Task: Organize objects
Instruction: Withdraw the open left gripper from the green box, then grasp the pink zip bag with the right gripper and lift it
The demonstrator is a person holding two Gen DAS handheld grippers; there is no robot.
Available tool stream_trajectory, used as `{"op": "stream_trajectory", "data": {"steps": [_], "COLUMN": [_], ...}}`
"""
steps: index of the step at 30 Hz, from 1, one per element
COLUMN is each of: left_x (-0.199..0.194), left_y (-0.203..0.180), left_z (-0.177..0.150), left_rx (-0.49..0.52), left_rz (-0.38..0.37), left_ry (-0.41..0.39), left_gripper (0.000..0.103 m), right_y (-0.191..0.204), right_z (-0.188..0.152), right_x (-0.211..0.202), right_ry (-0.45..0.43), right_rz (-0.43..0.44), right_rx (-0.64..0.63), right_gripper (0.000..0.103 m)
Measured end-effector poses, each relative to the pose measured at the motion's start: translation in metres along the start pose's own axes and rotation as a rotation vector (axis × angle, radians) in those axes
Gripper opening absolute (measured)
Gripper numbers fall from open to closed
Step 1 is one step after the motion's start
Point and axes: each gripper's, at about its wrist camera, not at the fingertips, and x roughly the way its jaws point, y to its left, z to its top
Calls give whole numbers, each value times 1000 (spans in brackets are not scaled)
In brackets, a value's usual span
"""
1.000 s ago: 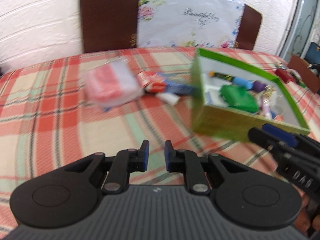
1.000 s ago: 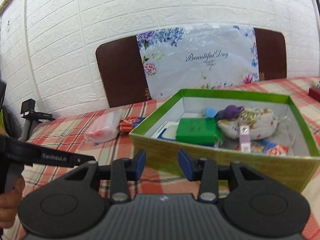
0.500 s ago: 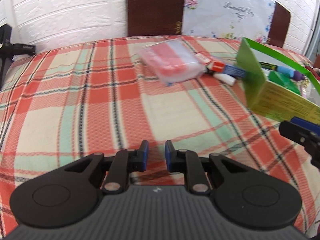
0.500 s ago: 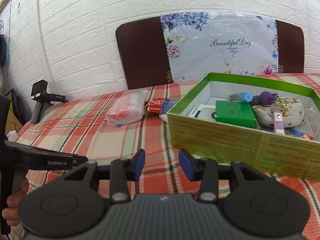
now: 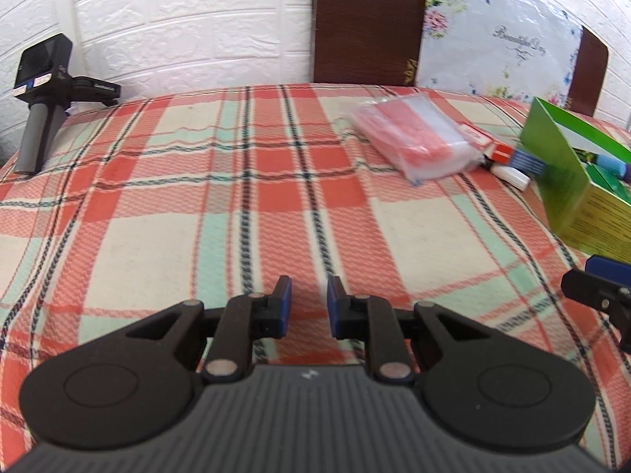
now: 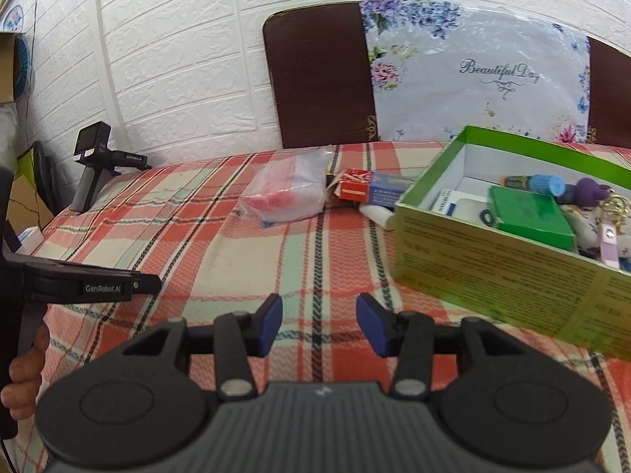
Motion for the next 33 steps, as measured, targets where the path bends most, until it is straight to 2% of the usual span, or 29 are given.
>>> {"op": "stream_trajectory", "data": {"steps": [8,10,12,14,20,22,25,27,29,31,33], "left_x": [6,8,10,12,11,10,10,11,11,11,11], "left_y": [17,20,24,28,37,38,38,38,40,42,43], "left_z": [2,1,-2,-6,-14,-16,-17,-17,-18,-18,-18], "left_rx": [-3,4,10,12,-19,-30,-33,-35,-44,-58,-65], "left_rz": [33,52,79,99,67,61,51,43,30,18,11], "left_ry": [-39,-57,-83,-113,-179,-195,-204,-208,-213,-216,-219], "left_gripper": [30,39,59,67,69,69,73,75,77,77,77], "right_y": [20,23,27,30,40,44,47,49,51,52,49], "right_z": [5,6,8,11,28,37,53,64,74,85,94], "right_x": [24,30,36,42,63,70,83,94,109,134,162], "right_ry": [29,32,34,29,1,-32,-78,-108,-117,-81,-9], "right_rz": [21,22,18,18,25,15,-2,-13,-4,-18,-42], "right_rx": [-52,-67,-85,-101,-130,-152,-178,-199,-224,-250,-247], "right_gripper": [47,49,50,51,52,56,70,88,94,95,99]}}
